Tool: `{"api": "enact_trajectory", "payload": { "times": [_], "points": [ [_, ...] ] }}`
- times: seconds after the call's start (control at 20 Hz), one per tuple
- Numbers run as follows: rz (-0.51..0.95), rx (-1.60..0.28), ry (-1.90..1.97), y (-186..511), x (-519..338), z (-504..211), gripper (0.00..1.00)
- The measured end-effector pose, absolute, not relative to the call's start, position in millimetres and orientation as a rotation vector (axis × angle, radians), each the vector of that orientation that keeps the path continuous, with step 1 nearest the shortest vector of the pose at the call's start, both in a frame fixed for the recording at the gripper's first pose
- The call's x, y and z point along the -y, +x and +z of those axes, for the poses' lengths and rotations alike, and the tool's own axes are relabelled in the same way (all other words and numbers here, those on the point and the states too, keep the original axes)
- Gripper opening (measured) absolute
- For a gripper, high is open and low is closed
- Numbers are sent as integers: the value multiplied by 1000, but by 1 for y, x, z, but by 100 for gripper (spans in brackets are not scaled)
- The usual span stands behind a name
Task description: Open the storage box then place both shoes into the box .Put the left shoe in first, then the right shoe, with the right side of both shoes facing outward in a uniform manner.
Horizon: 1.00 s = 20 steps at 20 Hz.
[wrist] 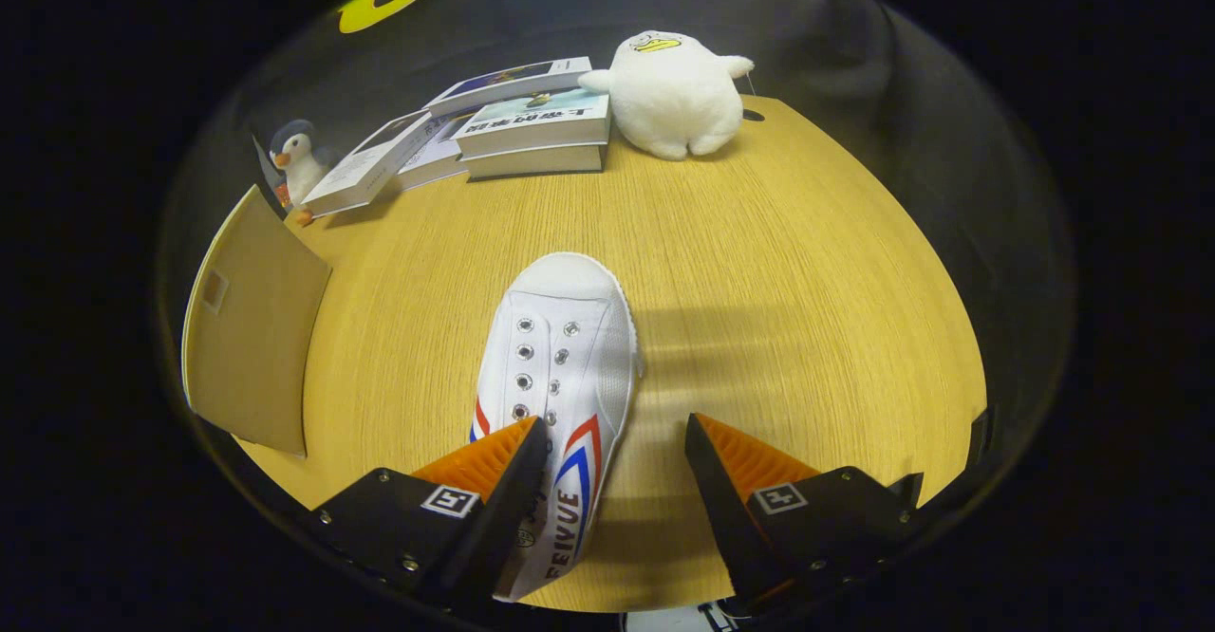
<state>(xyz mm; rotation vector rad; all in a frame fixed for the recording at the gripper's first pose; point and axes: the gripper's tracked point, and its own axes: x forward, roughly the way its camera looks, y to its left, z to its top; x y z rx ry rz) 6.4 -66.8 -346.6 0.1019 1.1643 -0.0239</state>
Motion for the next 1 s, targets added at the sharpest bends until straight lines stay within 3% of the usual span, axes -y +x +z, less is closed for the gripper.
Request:
{"api": "enact_trajectory", "payload": {
  "times": [0.15, 0.2, 0.3, 0.35, 0.45, 0.55, 0.6, 0.7, 0.75, 1.0],
  "points": [
    [-1, -1176, 112, 7, 57, -350, 84],
    [7, -1179, 119, 7, 53, -349, 66],
    [-2, -1188, 92, 7, 53, -350, 49],
    [-7, -1194, 77, 7, 55, -348, 49],
    [-16, -1207, 100, 6, 56, -347, 36],
    [-52, -1209, 109, 7, 62, -348, 36],
    [-66, -1217, 146, 7, 59, -345, 13],
    [-95, -1208, 177, 4, 61, -347, 13],
    [-106, -1203, 209, 11, 59, -342, 0],
    [-91, -1189, 336, 12, 42, -317, 0]
  ]
}}
